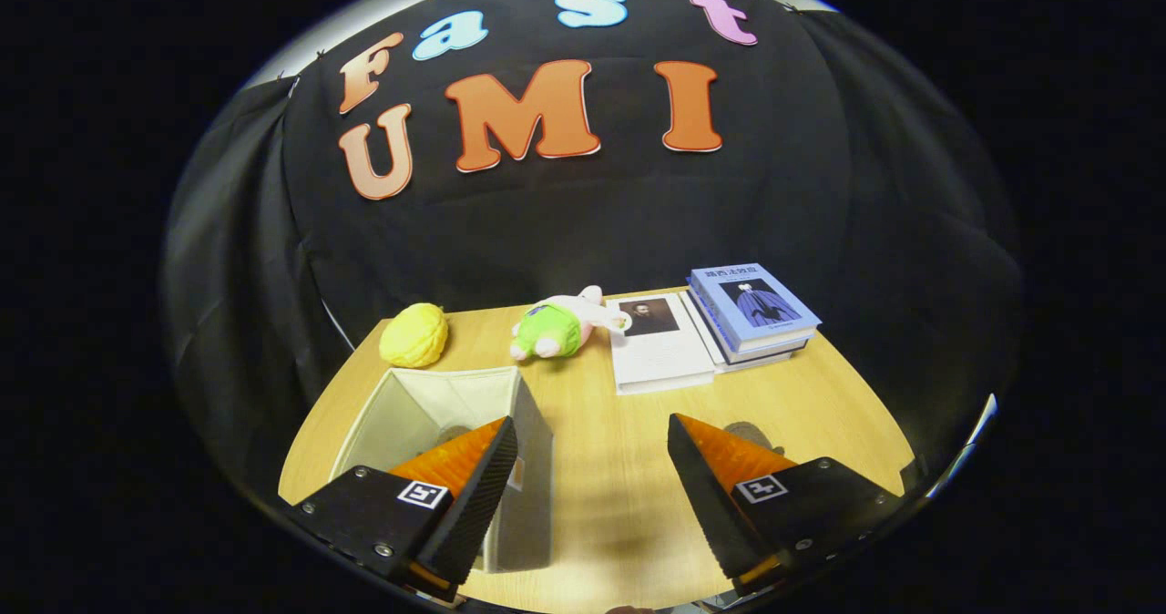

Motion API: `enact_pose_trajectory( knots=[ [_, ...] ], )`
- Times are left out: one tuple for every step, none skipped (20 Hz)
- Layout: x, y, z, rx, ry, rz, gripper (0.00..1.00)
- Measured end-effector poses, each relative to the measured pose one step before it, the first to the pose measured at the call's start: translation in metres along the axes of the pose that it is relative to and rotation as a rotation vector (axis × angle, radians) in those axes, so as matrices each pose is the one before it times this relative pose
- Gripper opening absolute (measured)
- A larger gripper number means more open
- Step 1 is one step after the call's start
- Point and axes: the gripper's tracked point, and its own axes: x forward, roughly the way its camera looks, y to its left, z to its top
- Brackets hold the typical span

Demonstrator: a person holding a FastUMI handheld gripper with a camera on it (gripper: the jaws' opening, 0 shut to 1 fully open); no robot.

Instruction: Open the storage box then place both shoes into the box .Put the left shoe in first, then the right shoe, with the right side of both shoes facing outward in a uniform manner.

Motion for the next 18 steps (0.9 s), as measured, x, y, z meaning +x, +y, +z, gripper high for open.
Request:
enact_pose_trajectory(
  knots=[
    [0.00027, -0.01269, -0.00068, 0.01130, 0.00101, -0.01181, 0.98],
    [0.00122, -0.01294, -0.00228, 0.00621, 0.00070, -0.01410, 0.99],
    [0.00048, -0.01326, -0.00247, 0.00230, 0.00086, -0.01823, 0.99],
    [0.00225, -0.01323, -0.00193, 0.00444, -0.00082, -0.01679, 0.99],
    [0.00196, -0.01248, -0.00330, 0.00639, 0.00160, -0.01576, 0.99],
    [0.00270, -0.01184, -0.00544, 0.01093, 0.00851, -0.01124, 0.99],
    [0.00256, -0.00952, -0.00632, 0.01220, 0.01267, -0.00339, 0.99],
    [0.00245, -0.01049, -0.00668, 0.01136, 0.01207, -0.01040, 0.99],
    [0.00273, -0.01358, -0.00735, 0.00545, 0.01312, -0.01802, 0.99],
    [0.00321, -0.01251, -0.00774, 0.00803, 0.01367, -0.01964, 0.99],
    [0.00088, -0.00802, -0.00785, 0.00442, 0.01118, -0.00674, 0.99],
    [0.00180, -0.00885, -0.00719, 0.00680, 0.01058, -0.00755, 0.99],
    [0.00201, -0.00802, -0.00736, 0.00755, 0.01170, -0.00673, 0.99],
    [0.00396, -0.00720, -0.00642, 0.00857, 0.01188, -0.00628, 0.99],
    [0.00320, -0.00632, -0.00697, 0.00754, 0.01138, -0.00640, 0.99],
    [0.00261, -0.00606, -0.00593, 0.00873, 0.00942, -0.00650, 0.99],
    [-0.00001, -0.00556, -0.00762, 0.00603, 0.00805, -0.00268, 0.99],
    [0.00350, -0.00243, -0.00844, 0.00600, 0.01033, -0.00159, 0.99]
  ],
)
